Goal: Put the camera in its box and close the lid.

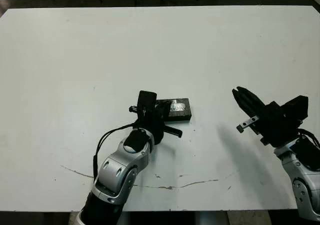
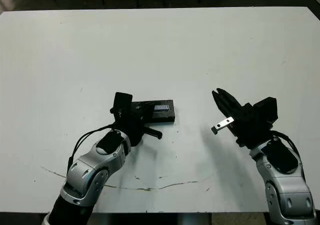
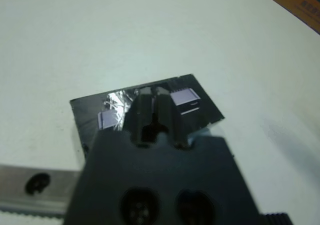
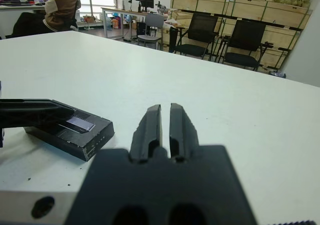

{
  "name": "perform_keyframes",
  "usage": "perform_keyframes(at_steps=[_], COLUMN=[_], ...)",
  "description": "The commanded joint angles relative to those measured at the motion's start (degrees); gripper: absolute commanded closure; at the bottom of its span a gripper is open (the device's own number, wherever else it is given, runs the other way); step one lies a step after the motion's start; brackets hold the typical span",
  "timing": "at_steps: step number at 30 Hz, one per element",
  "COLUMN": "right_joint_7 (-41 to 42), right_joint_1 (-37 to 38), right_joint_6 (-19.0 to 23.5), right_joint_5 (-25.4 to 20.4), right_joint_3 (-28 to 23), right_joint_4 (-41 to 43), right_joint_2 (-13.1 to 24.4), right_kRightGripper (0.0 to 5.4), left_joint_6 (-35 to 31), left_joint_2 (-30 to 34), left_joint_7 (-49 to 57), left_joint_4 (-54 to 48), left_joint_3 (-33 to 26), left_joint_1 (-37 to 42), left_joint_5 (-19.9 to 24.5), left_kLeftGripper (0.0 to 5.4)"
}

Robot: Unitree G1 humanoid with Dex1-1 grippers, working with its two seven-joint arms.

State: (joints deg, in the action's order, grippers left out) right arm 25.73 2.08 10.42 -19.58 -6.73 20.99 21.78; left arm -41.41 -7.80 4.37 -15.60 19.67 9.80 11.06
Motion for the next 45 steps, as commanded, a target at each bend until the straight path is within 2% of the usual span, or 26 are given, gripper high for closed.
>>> perform_keyframes(at_steps=[1,9,14,19,22,24,26,30,33,35,38,39,42,45], right_joint_7=[0.1,0.8,1.1,-0.9,-1.3,-2.1,-4.0,-7.4,-11.4,-13.6,-19.5,-21.1,-24.6,-25.6], right_joint_1=[0.8,0.6,0.4,-1.6,-4.5,-7.3,-10.7,-17.3,-21.4,-23.3,-25.4,-25.9,-27.1,-27.6], right_joint_6=[1.9,2.0,1.2,2.1,1.1,-0.3,0.1,2.2,2.1,-1.4,-11.5,-14.1,-20.3,-21.9], right_joint_5=[-0.2,-0.7,-1.2,-0.7,-0.6,1.0,2.7,3.6,6.6,11.3,22.5,24.8,28.0,28.5], right_joint_3=[0.1,0.4,0.2,0.3,0.5,0.7,1.0,1.5,2.6,4.0,6.9,7.2,7.1,6.7], right_joint_4=[0.6,0.3,0.4,1.4,0.4,-1.0,-2.1,-5.0,-8.9,-13.0,-21.5,-24.0,-30.2,-32.5], right_joint_2=[0.3,0.1,-0.2,-0.6,-1.0,-1.3,-1.8,-3.9,-5.9,-6.1,-5.4,-5.4,-6.3,-6.7], right_kRightGripper=[5.4,5.4,5.4,5.4,5.4,5.4,5.4,5.4,5.4,5.4,5.4,5.4,5.4,5.4], left_joint_6=[-5.4,-8.7,-6.4,7.2,17.6,23.8,28.9,33.6,34.3,35.1,36.0,36.3,37.2,38.5], left_joint_2=[-0.9,-0.9,4.0,13.6,17.6,19.1,19.5,19.7,19.6,19.5,18.6,18.4,18.2,18.1], left_joint_7=[0.8,0.3,-4.5,-9.9,-13.1,-14.2,-13.6,-11.9,-11.1,-10.9,-8.9,-8.4,-7.5,-7.6], left_joint_4=[5.0,-0.1,-8.7,-12.5,-9.3,-6.1,-2.7,1.2,3.4,5.7,9.4,10.4,12.5,13.8], left_joint_3=[-0.7,-3.2,-6.1,-9.6,-14.1,-17.4,-20.9,-26.4,-29.6,-30.9,-32.5,-32.8,-32.7,-32.5], left_joint_1=[-3.5,-4.3,-4.5,-4.0,-3.0,-1.8,-0.2,2.4,4.0,4.7,5.6,5.8,5.7,5.2], left_joint_5=[-0.4,2.6,5.3,-0.5,-2.6,-3.1,-3.3,-2.7,-1.4,-1.0,-1.3,-1.3,-2.1,-2.4], left_kLeftGripper=[5.39,5.39,5.39,5.39,5.39,5.39,5.39,5.39,5.39,5.39,5.39,5.39,5.39,5.39])
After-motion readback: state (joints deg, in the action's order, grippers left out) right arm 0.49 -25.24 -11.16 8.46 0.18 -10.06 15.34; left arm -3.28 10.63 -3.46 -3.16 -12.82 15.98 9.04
